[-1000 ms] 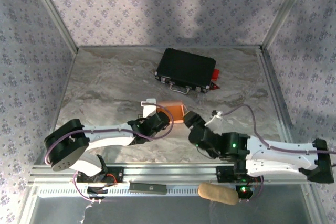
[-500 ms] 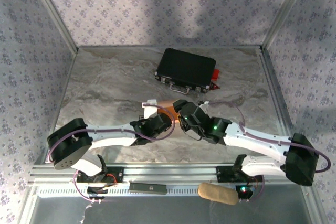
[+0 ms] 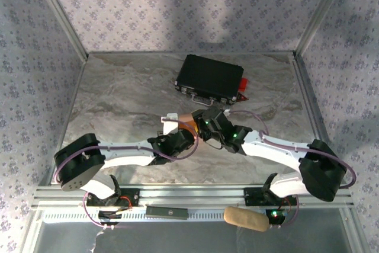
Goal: Fold the paper box
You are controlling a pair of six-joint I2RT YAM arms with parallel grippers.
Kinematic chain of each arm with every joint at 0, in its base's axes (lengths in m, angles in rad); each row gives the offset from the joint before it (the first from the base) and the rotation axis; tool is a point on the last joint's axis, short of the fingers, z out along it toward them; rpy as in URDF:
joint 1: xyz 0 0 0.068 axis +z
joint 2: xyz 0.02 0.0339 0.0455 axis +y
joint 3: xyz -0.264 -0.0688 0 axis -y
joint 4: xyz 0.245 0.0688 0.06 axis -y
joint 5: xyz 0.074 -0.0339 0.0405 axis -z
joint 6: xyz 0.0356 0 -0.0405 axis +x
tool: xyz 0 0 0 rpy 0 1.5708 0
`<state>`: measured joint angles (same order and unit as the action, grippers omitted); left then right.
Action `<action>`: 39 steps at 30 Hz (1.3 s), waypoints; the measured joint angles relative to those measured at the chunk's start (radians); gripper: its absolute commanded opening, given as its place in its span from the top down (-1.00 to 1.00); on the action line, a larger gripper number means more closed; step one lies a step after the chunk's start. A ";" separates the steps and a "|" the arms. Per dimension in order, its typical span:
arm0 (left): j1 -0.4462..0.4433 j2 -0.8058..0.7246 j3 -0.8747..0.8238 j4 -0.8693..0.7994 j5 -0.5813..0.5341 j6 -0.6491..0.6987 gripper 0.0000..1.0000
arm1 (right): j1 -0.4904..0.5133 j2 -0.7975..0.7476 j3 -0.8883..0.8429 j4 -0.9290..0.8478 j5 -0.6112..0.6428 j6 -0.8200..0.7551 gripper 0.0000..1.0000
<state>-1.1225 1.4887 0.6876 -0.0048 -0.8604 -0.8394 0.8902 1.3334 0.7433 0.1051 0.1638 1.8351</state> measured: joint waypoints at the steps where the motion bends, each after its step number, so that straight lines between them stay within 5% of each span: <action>1: 0.000 0.000 0.000 0.000 0.000 0.000 0.89 | -0.005 0.005 0.000 0.008 -0.008 -0.003 0.33; 4: 0.000 0.000 0.000 -0.002 0.002 0.002 0.65 | -0.016 0.014 -0.008 0.035 -0.025 -0.005 0.52; 8: -0.005 -0.017 -0.003 -0.024 0.053 0.029 0.03 | -0.018 0.014 -0.016 0.035 -0.045 -0.003 0.65; 12: -0.006 -0.117 -0.029 -0.026 0.147 0.057 -0.14 | -0.018 0.014 -0.031 0.035 -0.054 -0.002 0.68; 25: 0.006 -0.409 0.064 -0.288 0.460 0.042 -0.12 | -0.016 0.024 -0.051 0.035 -0.068 -0.002 0.79; 39: 0.259 -0.375 0.064 -0.351 0.701 -0.029 0.03 | -0.004 0.055 -0.097 0.035 -0.075 -0.002 0.80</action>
<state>-0.8639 1.1133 0.7513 -0.3557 -0.1596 -0.8688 0.8860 1.3884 0.6464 0.1402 0.0887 1.8328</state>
